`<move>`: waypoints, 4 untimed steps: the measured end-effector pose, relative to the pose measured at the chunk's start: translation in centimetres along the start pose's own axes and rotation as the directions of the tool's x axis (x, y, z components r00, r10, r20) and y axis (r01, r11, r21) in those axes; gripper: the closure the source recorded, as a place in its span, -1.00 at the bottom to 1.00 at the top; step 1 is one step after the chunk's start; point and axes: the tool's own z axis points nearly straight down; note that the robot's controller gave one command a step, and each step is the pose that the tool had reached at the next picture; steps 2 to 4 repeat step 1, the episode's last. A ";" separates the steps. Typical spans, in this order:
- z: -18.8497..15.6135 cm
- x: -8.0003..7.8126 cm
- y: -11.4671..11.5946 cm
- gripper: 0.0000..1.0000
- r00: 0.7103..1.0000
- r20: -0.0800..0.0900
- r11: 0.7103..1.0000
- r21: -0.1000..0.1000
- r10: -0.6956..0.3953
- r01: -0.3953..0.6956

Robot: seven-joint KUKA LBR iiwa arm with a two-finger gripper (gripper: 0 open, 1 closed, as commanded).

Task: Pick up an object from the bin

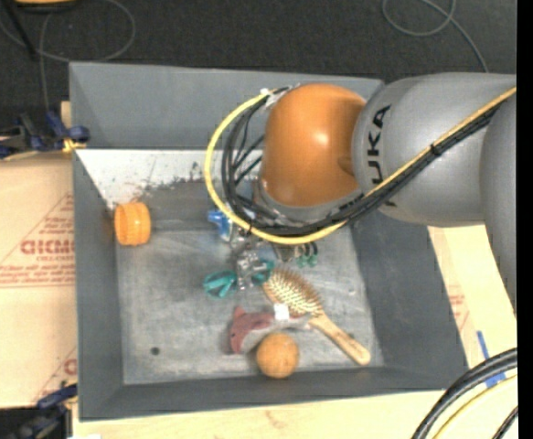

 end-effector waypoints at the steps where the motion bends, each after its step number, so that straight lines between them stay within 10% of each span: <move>1: -3.8 0.0 0.2 1.00 1.000 -0.002 1.000 0.002 0.000 0.000; 4: -3.8 0.0 0.2 1.00 1.000 -0.002 1.000 0.002 0.000 0.000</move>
Offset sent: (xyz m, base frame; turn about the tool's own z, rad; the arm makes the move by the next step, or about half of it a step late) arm 0.0010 -0.0042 0.0848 0.0112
